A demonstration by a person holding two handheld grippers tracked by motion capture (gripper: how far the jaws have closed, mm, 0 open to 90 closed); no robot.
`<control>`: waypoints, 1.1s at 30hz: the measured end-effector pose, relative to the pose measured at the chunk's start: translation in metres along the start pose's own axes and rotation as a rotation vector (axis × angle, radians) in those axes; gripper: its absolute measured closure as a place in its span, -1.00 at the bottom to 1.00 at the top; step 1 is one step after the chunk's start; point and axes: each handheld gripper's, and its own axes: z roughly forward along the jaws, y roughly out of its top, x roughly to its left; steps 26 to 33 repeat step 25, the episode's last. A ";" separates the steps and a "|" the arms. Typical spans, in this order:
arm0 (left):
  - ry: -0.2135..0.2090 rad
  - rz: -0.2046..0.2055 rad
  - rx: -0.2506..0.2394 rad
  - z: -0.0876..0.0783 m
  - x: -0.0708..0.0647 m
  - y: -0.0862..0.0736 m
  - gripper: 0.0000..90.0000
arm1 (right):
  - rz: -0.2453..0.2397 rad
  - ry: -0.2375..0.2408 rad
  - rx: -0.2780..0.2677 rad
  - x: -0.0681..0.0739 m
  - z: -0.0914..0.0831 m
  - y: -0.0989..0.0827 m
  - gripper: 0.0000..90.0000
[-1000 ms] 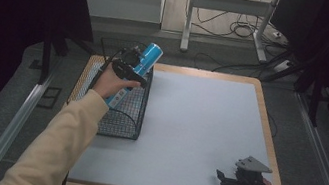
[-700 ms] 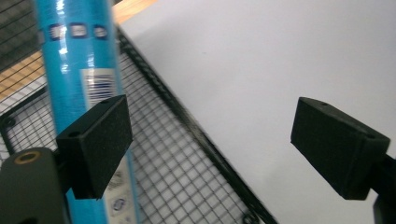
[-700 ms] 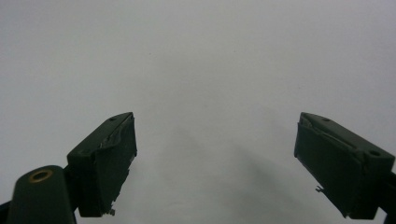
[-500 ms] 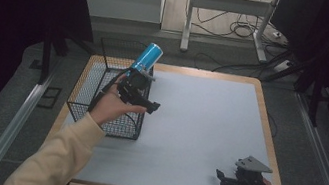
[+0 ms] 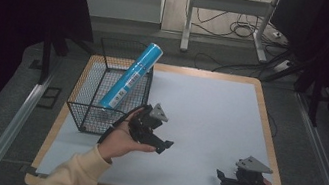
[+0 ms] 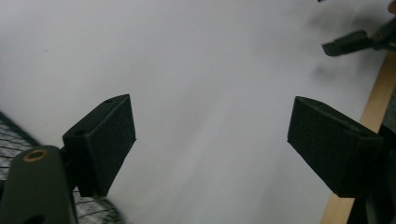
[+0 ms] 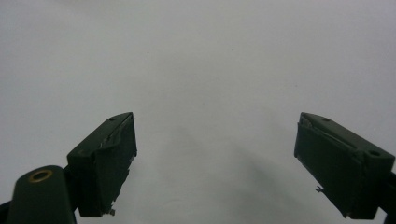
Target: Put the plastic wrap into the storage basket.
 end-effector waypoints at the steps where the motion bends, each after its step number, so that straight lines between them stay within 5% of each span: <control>1: 0.001 0.001 0.001 0.002 -0.002 -0.004 -0.63 | -0.003 0.002 0.005 0.000 0.000 0.000 -0.71; 9: -0.017 -0.027 0.055 0.020 -0.008 -0.045 -0.64 | -0.005 0.003 0.006 0.001 0.001 0.000 -0.71; 16: 0.000 -0.042 0.085 0.030 -0.006 -0.062 -0.65 | -0.014 0.002 -0.008 0.001 0.000 0.000 -0.71; 33: 0.000 -0.037 0.100 0.034 -0.005 -0.065 -0.67 | -0.018 0.004 -0.040 0.001 -0.003 0.001 -0.71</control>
